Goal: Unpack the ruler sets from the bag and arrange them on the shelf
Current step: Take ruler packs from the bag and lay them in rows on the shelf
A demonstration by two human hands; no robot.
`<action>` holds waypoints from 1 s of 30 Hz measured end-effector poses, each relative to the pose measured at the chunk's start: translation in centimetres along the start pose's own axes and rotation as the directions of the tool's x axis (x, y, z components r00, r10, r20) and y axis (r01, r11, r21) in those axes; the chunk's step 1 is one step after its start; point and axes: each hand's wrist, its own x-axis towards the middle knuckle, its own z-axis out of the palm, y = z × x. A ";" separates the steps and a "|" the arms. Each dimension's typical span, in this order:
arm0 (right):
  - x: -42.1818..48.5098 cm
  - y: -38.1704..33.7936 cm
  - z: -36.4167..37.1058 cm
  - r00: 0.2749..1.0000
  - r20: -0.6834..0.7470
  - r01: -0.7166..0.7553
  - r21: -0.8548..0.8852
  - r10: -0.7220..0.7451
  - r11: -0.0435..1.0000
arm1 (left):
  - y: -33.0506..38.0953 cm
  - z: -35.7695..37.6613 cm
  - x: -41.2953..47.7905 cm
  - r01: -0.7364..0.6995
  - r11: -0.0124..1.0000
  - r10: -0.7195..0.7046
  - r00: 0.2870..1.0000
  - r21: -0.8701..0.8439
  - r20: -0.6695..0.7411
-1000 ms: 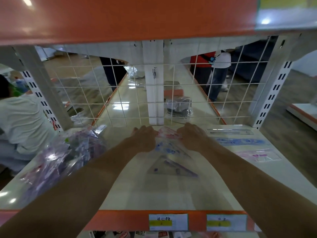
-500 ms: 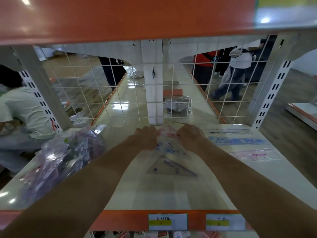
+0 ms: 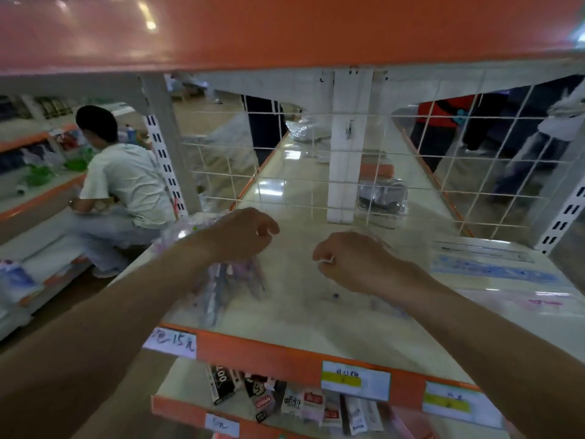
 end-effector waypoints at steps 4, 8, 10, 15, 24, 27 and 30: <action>0.8 -3.4 0.8 0.996 0.051 0.063 0.063 -0.067 0.996 | -2.4 -1.7 -3.2 0.088 0.995 -0.090 0.995 -0.047 -0.047; 2.0 -5.5 1.9 0.993 0.098 0.061 0.104 -0.071 0.993 | -4.6 -1.8 -6.2 0.145 0.986 -0.152 0.985 -0.085 -0.081; 2.4 -6.3 2.4 0.991 0.126 0.025 0.168 -0.047 0.985 | -5.6 -1.5 -7.3 0.161 0.981 -0.174 0.977 -0.106 -0.124; 4.4 -7.8 4.7 0.981 0.184 -0.089 0.108 0.068 0.990 | -6.9 -1.2 -8.6 0.240 0.955 -0.260 0.959 -0.173 -0.109; 3.7 -7.6 4.6 0.972 0.201 -0.174 0.256 0.123 0.951 | -5.9 -0.3 -8.6 0.279 0.929 -0.304 0.950 -0.243 -0.069; 2.8 -6.7 3.9 0.973 0.181 -0.188 0.246 0.146 0.951 | -5.0 0.0 -8.2 0.287 0.914 -0.313 0.949 -0.285 -0.047; 1.4 -6.1 3.2 0.979 0.145 -0.167 0.191 0.140 0.967 | -4.7 0.7 -7.5 0.321 0.866 -0.346 0.938 -0.383 0.003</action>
